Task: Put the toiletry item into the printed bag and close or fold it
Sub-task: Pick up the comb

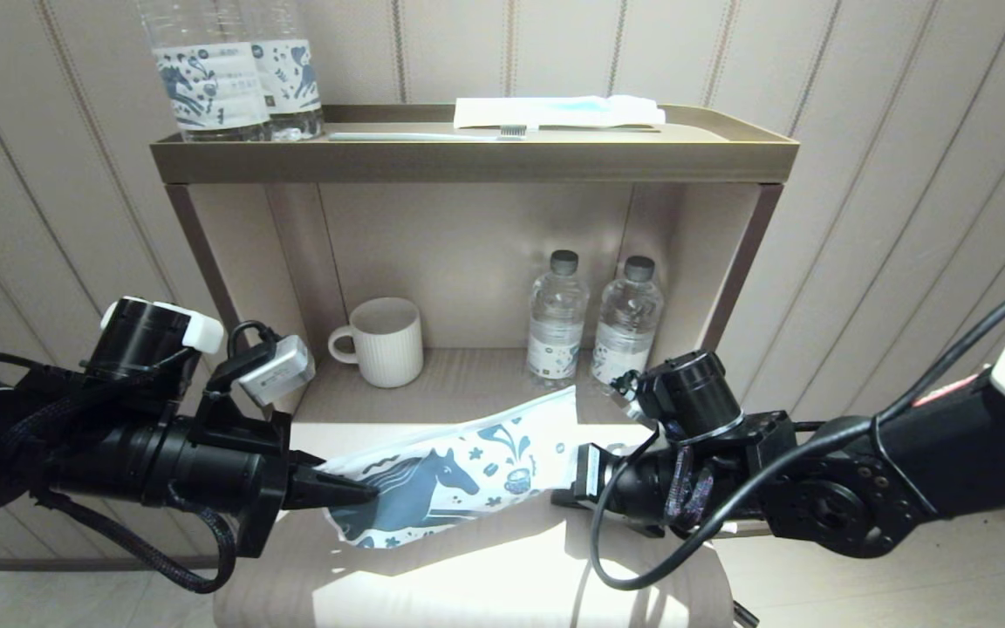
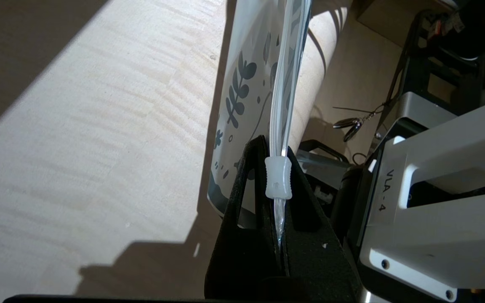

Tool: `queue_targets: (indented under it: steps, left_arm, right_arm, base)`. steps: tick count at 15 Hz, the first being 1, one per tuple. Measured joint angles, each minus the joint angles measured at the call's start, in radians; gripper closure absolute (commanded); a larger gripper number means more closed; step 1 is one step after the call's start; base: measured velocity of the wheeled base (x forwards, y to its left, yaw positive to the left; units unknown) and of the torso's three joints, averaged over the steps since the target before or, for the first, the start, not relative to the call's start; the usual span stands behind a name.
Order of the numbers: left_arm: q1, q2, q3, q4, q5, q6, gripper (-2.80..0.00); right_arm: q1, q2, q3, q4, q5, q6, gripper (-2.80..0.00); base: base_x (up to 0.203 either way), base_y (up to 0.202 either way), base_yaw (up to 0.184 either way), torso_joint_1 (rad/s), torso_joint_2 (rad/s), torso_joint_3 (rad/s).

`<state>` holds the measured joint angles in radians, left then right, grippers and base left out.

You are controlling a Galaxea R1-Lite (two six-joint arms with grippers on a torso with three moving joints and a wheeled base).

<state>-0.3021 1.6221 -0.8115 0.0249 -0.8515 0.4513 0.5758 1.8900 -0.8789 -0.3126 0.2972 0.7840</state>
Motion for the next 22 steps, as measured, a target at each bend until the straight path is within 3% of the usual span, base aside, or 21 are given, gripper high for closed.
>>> queue_targets:
  steps: [22]
  left_arm:
    - [-0.001, -0.002, 0.005, 0.0, 0.0, 0.0, 0.0]
  right_arm:
    - [-0.009, -0.018, 0.007, 0.005, -0.001, -0.001, 0.0]
  base:
    - [0.0, 0.0, 0.0, 0.0, 0.0, 0.0]
